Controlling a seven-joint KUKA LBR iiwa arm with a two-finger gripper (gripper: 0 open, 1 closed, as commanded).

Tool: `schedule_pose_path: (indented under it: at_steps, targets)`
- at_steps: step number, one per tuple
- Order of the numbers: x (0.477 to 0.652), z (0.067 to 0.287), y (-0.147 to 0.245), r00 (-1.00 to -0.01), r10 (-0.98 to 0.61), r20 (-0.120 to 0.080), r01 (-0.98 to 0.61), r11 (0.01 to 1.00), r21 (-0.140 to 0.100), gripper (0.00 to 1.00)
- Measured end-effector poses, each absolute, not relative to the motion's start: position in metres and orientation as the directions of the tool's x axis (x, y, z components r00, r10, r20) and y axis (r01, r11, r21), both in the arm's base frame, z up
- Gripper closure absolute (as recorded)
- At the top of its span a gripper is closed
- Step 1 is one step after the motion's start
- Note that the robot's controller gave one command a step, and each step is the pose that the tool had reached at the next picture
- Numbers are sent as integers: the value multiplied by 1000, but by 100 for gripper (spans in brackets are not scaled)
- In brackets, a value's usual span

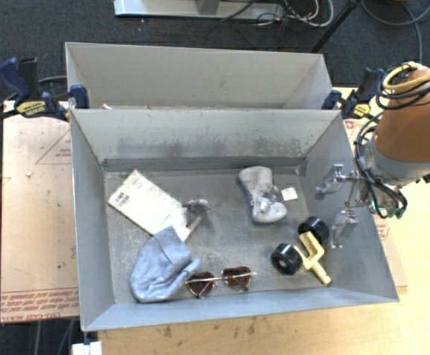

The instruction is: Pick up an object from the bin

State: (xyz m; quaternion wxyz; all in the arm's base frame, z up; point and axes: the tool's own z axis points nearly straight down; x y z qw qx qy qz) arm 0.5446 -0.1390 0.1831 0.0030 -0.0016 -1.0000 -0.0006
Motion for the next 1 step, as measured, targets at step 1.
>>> schedule_pose_path:
  at_steps: [1]
  targets:
    - [547,188,-138,-1000,-1,-2,-1,1000,0,100]
